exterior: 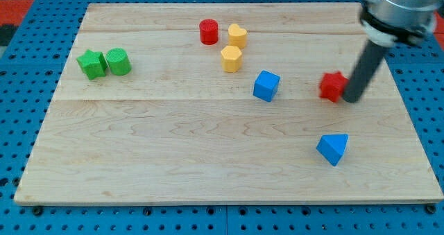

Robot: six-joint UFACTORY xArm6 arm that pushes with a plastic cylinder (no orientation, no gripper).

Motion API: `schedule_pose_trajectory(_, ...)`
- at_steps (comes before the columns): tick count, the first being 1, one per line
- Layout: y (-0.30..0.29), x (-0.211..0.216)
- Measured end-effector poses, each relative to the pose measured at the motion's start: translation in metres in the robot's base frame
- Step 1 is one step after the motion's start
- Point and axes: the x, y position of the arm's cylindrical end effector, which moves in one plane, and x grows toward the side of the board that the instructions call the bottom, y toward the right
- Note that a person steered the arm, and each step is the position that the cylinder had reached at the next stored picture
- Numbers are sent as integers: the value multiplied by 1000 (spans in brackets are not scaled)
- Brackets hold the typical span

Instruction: Push the red circle to the bottom of the yellow heart

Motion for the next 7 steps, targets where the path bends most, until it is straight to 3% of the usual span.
schedule_pose_trajectory(1, -13, -32)
schedule_pose_trajectory(2, -2, -142)
schedule_pose_trajectory(3, -115, -188)
schedule_pose_trajectory(4, -213, -181)
schedule_pose_trajectory(5, -221, -164)
schedule_pose_trajectory(6, -190, -149)
schedule_pose_trajectory(7, -279, -176)
